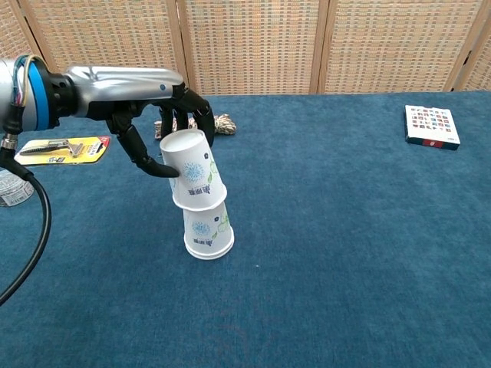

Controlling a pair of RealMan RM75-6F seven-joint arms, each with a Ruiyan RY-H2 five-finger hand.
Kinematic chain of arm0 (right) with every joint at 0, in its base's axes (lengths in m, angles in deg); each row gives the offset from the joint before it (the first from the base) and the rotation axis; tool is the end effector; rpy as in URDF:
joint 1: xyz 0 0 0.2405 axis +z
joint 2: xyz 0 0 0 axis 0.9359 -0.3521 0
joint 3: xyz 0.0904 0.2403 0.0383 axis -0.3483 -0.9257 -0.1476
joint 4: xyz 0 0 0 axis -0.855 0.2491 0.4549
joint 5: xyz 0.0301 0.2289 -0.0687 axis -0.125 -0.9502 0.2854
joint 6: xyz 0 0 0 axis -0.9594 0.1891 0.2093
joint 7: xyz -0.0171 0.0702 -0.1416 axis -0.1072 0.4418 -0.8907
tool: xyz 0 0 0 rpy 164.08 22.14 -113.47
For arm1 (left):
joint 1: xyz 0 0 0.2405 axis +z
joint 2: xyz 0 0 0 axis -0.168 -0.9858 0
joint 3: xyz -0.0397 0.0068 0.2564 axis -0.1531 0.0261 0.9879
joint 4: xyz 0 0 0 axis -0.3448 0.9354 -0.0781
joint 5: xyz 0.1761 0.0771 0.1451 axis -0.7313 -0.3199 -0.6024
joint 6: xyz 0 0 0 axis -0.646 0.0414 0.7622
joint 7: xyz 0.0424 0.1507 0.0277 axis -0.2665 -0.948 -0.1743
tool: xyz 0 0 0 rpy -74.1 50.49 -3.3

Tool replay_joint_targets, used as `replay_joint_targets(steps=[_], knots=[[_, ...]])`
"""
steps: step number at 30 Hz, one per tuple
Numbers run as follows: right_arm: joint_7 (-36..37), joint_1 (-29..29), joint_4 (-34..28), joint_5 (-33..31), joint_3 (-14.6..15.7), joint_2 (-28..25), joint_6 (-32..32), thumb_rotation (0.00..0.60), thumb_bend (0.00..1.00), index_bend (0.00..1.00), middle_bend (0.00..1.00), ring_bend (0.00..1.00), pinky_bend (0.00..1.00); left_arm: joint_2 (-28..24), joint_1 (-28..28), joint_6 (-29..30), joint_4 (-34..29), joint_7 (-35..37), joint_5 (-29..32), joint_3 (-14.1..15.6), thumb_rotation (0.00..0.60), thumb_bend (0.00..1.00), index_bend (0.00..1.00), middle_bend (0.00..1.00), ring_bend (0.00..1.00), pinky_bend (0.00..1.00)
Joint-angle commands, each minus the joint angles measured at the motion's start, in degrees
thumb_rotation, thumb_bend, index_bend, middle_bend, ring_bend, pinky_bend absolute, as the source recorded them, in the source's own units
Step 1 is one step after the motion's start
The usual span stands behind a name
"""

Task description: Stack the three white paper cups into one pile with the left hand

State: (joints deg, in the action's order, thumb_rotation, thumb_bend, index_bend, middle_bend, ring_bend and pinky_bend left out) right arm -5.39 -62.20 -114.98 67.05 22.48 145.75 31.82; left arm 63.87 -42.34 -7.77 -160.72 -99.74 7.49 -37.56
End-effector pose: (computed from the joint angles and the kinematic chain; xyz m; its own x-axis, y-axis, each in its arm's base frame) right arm -0.3493 -0.2230 0.1421 0.4527 -0.0200 0.8914 -0.8912 0.0205 0.4531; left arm -0.0798 0.3475 -0.0128 0.5265 0.3381 0.7801 0.7398 -0.6344 -0.2243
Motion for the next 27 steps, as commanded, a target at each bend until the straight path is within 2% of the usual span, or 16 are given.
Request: replay_joint_targets(steps=[1,4,6,8,10,12,14,18,21,23,27], knots=[[0.03,0.00,-0.01,-0.03,-0.01,-0.02,-0.01,0.600,0.00,0.13,0.00,0.00,0.00,0.71,-0.15,0.14,0.39,-0.40,-0.09,0.13,0.600,0.30,0.42,0.36,0.40,0.41],[0.01,0.02,-0.03,-0.07,-0.02,-0.04,-0.07,0.600,0.00,0.13,0.00,0.00,0.00,1.12,-0.28,0.03,0.59,-0.60,0.03,0.20,0.600,0.30,0.42,0.35,0.38,0.41],[0.04,0.00,-0.04,-0.08,-0.01,-0.06,-0.07,0.600,0.00,0.13,0.00,0.00,0.00,1.49,-0.51,-0.30,0.86,-1.14,0.25,0.42,0.600,0.30,0.39,0.26,0.26,0.37],[0.13,0.00,-0.04,-0.09,-0.03,-0.11,-0.04,0.600,0.00,0.13,0.00,0.00,0.00,1.92,-0.66,-0.89,0.79,0.28,-0.01,0.35,0.600,0.30,0.26,0.10,0.12,0.29],[0.20,0.00,-0.06,-0.12,-0.04,-0.15,-0.06,0.600,0.00,0.13,0.00,0.00,0.00,2.24,-0.36,0.00,1.11,1.17,-0.69,0.04,0.600,0.30,0.06,0.00,0.01,0.24],[0.19,0.01,-0.11,-0.14,-0.04,-0.20,-0.12,0.600,0.00,0.13,0.00,0.00,0.00,2.41,0.07,0.95,1.17,2.11,-1.23,-0.19,0.600,0.29,0.00,0.00,0.00,0.23],[0.22,0.00,-0.10,-0.13,-0.02,-0.21,-0.12,0.600,0.00,0.13,0.00,0.00,0.00,2.45,0.40,1.68,1.17,3.04,-1.84,-0.39,0.600,0.29,0.00,0.00,0.00,0.19],[0.22,-0.03,-0.18,-0.01,0.04,-0.24,-0.04,0.600,0.00,0.13,0.00,0.00,0.00,2.14,1.43,4.05,1.32,5.30,-4.22,-0.75,0.600,0.27,0.00,0.00,0.00,0.05],[0.14,-0.05,-0.30,0.17,0.16,-0.23,-0.02,0.600,0.00,0.13,0.00,0.00,0.00,0.64,2.82,6.47,0.84,6.46,-5.92,-0.71,0.600,0.27,0.00,0.00,0.00,0.00],[0.05,0.00,-0.33,0.26,0.22,-0.19,-0.09,0.600,0.00,0.13,0.00,0.00,0.00,-0.71,4.56,9.40,0.32,6.07,-6.77,-0.47,0.600,0.25,0.00,0.00,0.00,0.00],[-0.24,0.17,-0.29,0.56,0.43,-0.06,-0.37,0.600,0.00,0.13,0.00,0.00,0.00,-6.40,13.72,20.37,-2.72,4.50,-5.07,2.03,0.600,0.24,0.00,0.00,0.00,0.00]])
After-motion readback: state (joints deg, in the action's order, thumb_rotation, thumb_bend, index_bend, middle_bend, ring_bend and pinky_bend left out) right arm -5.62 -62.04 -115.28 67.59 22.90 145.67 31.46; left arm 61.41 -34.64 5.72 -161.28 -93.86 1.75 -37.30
